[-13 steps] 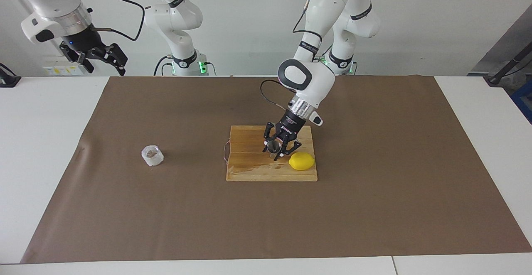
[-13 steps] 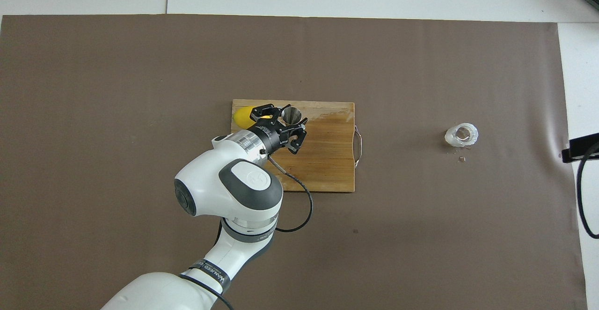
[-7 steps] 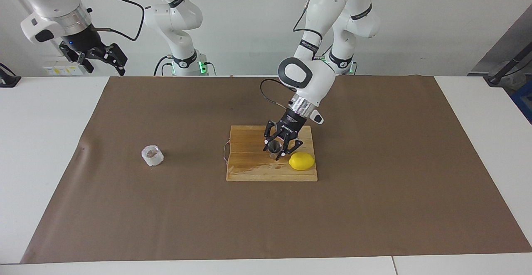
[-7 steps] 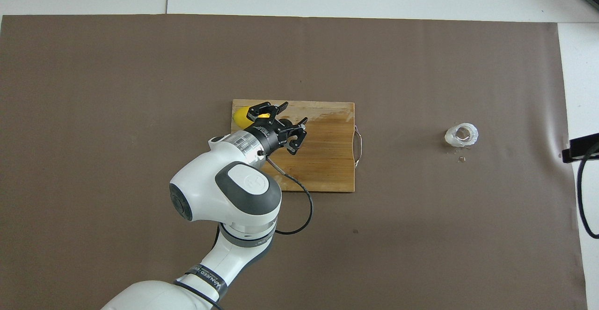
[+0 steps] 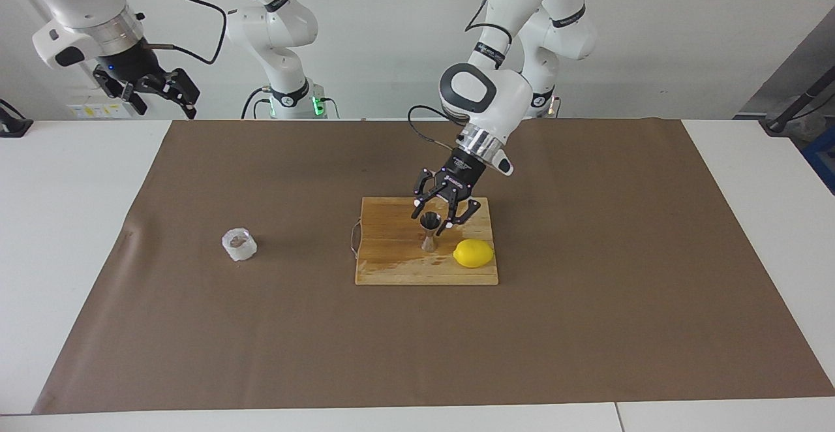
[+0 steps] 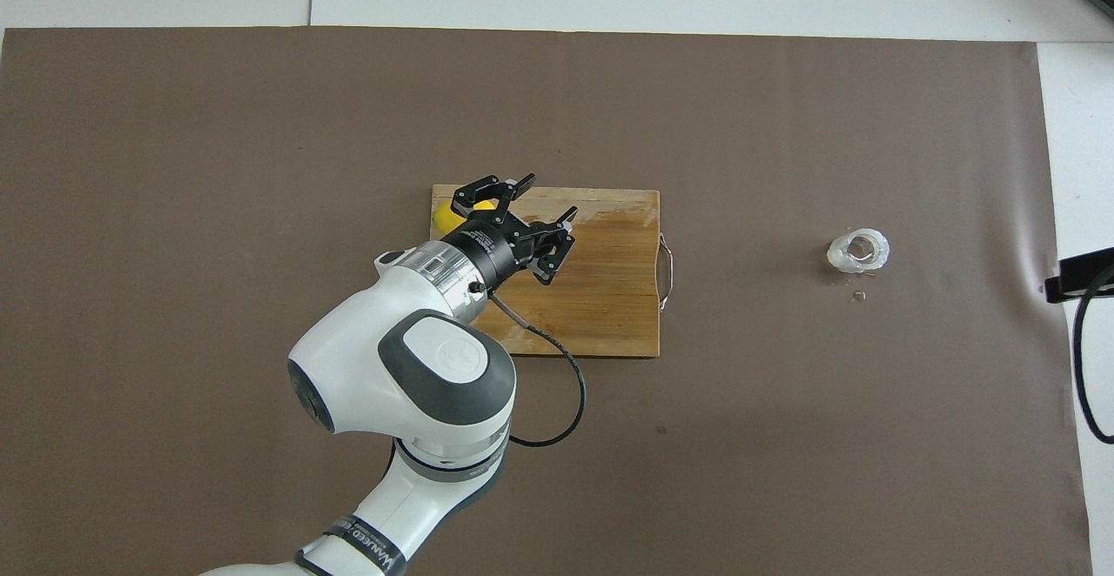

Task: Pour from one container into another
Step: 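Withdraw the left gripper while the right gripper reaches the clear glass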

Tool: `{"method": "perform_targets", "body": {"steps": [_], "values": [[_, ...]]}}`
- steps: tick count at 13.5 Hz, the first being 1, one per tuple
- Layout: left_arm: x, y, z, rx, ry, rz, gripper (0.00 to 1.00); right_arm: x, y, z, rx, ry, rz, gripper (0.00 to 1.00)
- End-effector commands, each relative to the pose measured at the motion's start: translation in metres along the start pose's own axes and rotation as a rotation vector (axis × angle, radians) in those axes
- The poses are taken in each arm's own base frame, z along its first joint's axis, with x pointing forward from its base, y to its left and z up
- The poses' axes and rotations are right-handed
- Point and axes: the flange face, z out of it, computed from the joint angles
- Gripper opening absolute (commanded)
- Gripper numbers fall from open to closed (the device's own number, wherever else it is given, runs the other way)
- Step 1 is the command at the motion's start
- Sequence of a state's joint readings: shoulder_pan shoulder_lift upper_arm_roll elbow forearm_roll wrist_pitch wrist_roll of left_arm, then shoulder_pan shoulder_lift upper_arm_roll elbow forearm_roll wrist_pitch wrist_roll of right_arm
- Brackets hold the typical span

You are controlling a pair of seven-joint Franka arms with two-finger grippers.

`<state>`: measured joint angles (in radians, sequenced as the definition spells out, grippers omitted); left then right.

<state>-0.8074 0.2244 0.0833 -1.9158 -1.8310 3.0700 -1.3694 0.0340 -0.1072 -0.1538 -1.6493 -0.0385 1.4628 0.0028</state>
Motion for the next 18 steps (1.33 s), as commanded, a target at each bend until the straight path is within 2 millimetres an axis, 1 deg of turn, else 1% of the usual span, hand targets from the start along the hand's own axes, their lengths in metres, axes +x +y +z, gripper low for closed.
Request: {"method": "perform_targets", "body": {"steps": [1, 3, 5, 7, 9, 10, 11, 12, 14, 15, 17, 18], "values": [[-0.01, 0.0, -0.021, -0.012, -0.026, -0.02, 0.65, -0.005, 0.004, -0.001, -0.009, 0.019, -0.004, 1.0], [-0.022, 0.011, -0.032, -0.029, -0.053, -0.01, 0.65, -0.006, 0.002, -0.008, 0.003, 0.036, -0.003, 1.0], [-0.036, 0.038, -0.047, -0.068, -0.079, 0.036, 0.65, -0.009, -0.005, -0.012, 0.009, 0.042, -0.019, 1.0], [-0.048, 0.071, -0.062, -0.112, -0.092, 0.091, 0.65, -0.01, -0.009, -0.011, 0.01, 0.041, -0.031, 1.0], [-0.057, 0.096, -0.073, -0.152, -0.088, 0.168, 0.65, -0.006, -0.01, -0.011, 0.011, 0.072, -0.022, 1.0], [-0.059, 0.105, -0.075, -0.167, -0.076, 0.219, 0.65, 0.0, -0.004, -0.011, 0.001, 0.105, -0.014, 1.0], [-0.061, 0.114, -0.077, -0.18, -0.063, 0.268, 0.64, 0.004, 0.0, -0.006, -0.01, 0.108, -0.011, 1.0], [-0.061, 0.127, -0.08, -0.2, -0.049, 0.314, 0.64, 0.01, 0.004, -0.002, -0.011, 0.11, -0.005, 1.0], [-0.06, 0.145, -0.087, -0.228, -0.031, 0.393, 0.62, 0.028, 0.016, 0.009, -0.014, 0.134, 0.009, 1.0], [-0.058, 0.155, -0.091, -0.243, -0.022, 0.433, 0.61, 0.037, 0.018, 0.013, -0.005, 0.155, -0.003, 1.0], [-0.053, 0.173, -0.098, -0.26, -0.001, 0.526, 0.61, 0.054, 0.029, 0.027, 0.014, 0.178, -0.074, 1.0], [-0.049, 0.188, -0.105, -0.283, 0.013, 0.554, 0.59, 0.06, 0.042, 0.032, 0.054, 0.197, -0.112, 1.0]]}}
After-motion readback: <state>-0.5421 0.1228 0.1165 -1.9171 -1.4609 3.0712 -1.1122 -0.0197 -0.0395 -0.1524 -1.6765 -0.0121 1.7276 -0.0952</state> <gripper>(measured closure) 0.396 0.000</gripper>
